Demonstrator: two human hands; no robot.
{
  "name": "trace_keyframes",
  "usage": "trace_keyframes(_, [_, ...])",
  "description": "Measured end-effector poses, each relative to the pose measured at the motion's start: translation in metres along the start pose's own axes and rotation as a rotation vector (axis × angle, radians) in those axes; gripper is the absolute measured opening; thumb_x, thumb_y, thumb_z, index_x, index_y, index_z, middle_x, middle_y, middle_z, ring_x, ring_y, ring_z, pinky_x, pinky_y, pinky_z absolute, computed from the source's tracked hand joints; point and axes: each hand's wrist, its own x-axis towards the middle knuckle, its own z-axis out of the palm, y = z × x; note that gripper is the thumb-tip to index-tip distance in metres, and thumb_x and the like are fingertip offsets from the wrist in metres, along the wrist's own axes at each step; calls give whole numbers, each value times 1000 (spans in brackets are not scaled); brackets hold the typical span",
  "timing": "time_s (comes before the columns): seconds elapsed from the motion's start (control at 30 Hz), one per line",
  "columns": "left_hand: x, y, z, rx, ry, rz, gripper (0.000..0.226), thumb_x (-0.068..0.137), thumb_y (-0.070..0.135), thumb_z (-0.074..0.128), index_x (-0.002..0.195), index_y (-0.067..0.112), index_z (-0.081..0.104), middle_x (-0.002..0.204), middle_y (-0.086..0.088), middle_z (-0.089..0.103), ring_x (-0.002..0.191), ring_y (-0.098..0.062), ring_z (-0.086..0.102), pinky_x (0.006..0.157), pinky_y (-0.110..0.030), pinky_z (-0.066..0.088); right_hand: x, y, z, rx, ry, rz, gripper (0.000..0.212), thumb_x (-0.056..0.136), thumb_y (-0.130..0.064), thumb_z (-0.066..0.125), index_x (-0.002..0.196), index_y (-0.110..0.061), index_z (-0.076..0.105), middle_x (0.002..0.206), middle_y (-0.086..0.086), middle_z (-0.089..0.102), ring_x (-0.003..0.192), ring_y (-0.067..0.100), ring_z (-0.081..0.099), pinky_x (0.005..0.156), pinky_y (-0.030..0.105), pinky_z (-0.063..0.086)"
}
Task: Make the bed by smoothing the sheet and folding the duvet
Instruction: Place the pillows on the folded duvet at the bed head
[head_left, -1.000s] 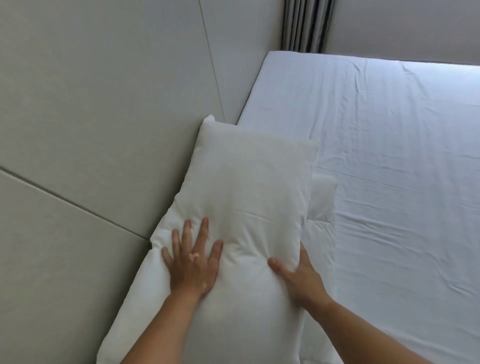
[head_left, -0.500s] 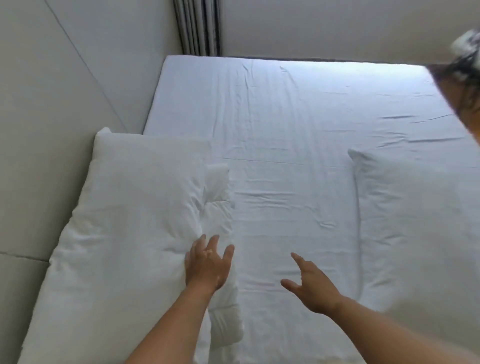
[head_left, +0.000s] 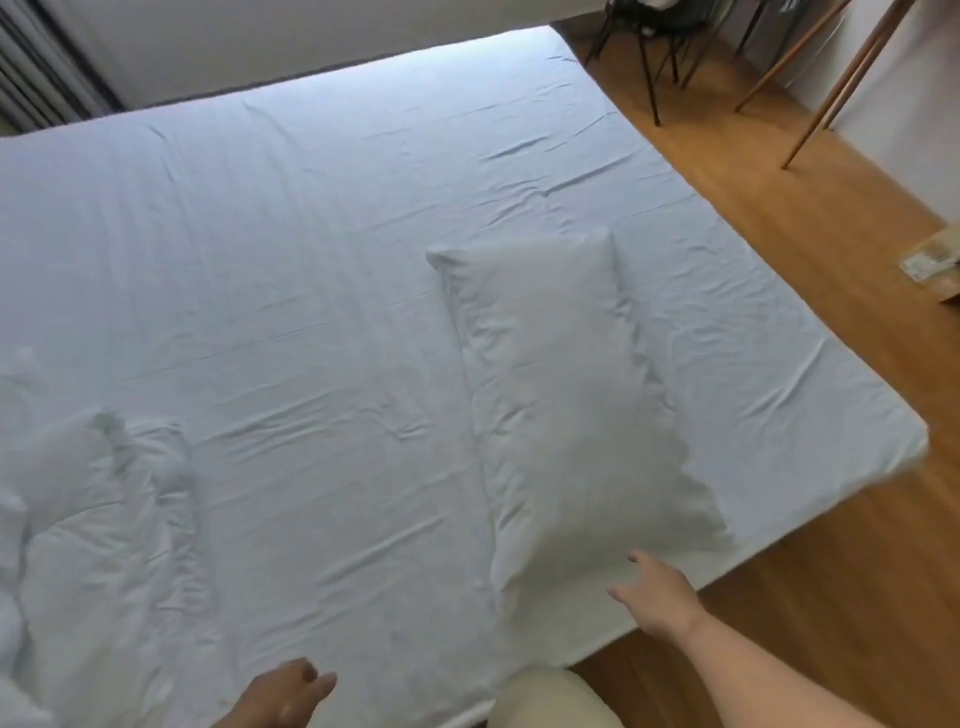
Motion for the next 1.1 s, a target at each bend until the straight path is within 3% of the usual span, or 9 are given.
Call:
trace_keyframes(0.1, [5, 112, -8, 30, -28, 79, 32, 96, 55, 50, 108, 29, 64, 125, 2, 63, 114, -17, 57, 90, -29, 41, 51, 24, -45, 47, 24, -17, 72, 94, -47, 63, 152, -14, 38, 153, 9, 44, 141, 26, 42, 113, 34, 36])
trace_keyframes(0.27, [31, 287, -15, -65, 27, 246, 42, 97, 52, 52, 124, 22, 64, 127, -5, 64, 115, -24, 59, 97, -35, 45, 132, 36, -118, 148, 100, -67, 67, 92, -44, 66, 148, -19, 41, 148, 12, 44, 133, 30, 48, 109, 38, 39])
trace_keyframes(0.4, [76, 369, -18, -146, 55, 265, 56, 94, 55, 53, 140, 23, 49, 136, -10, 58, 122, -29, 55, 102, -38, 44, 197, 31, -158, 221, 189, -96, 76, 88, -52, 66, 150, -18, 39, 149, 15, 42, 133, 33, 48, 108, 41, 39])
trace_keyframes(0.57, [146, 405, -22, -403, 129, 191, 99, 80, 73, 59, 157, 29, 15, 157, -10, 36, 139, -33, 41, 112, -45, 38, 275, 13, -183, 500, 200, -132, 109, 70, -77, 69, 155, -25, 25, 155, 5, 39, 136, 27, 45, 111, 42, 39])
trace_keyframes(0.7, [193, 403, -18, -680, 119, 208, 121, 53, 87, 70, 152, 48, 12, 153, 3, 41, 134, -27, 47, 112, -47, 39, 326, -4, -176, 670, 160, -253, 109, 61, -79, 75, 151, -34, 32, 142, -10, 54, 124, 13, 56, 110, 40, 43])
trace_keyframes(0.8, [213, 397, -5, -869, 101, 238, 111, 50, 82, 79, 143, 61, 21, 146, 9, 50, 127, -23, 56, 107, -46, 46, 346, -11, -168, 738, 128, -349, 98, 61, -72, 81, 145, -39, 41, 129, -17, 63, 114, 5, 63, 103, 35, 50])
trace_keyframes(0.9, [202, 406, 3, -1060, 42, 355, 94, 59, 66, 84, 139, 45, 41, 127, 9, 66, 110, -18, 68, 91, -38, 56, 334, -23, -163, 811, 58, -417, 77, 72, -56, 78, 140, -38, 47, 120, -23, 65, 94, -16, 64, 77, 8, 53])
trace_keyframes(0.97, [184, 414, 0, -1112, 4, 427, 77, 64, 54, 84, 132, 38, 51, 117, 9, 72, 104, -16, 71, 80, -33, 59, 319, -34, -163, 831, 23, -454, 62, 79, -48, 76, 133, -41, 47, 114, -28, 62, 84, -23, 61, 62, 0, 46])
trace_keyframes(1.1, [144, 405, -22, -1144, -61, 482, 70, 70, 49, 84, 132, 34, 55, 123, 3, 70, 111, -24, 69, 93, -48, 55, 276, -58, -167, 847, 21, -513, 50, 86, -34, 76, 125, -43, 47, 109, -32, 60, 88, -25, 60, 63, -2, 43])
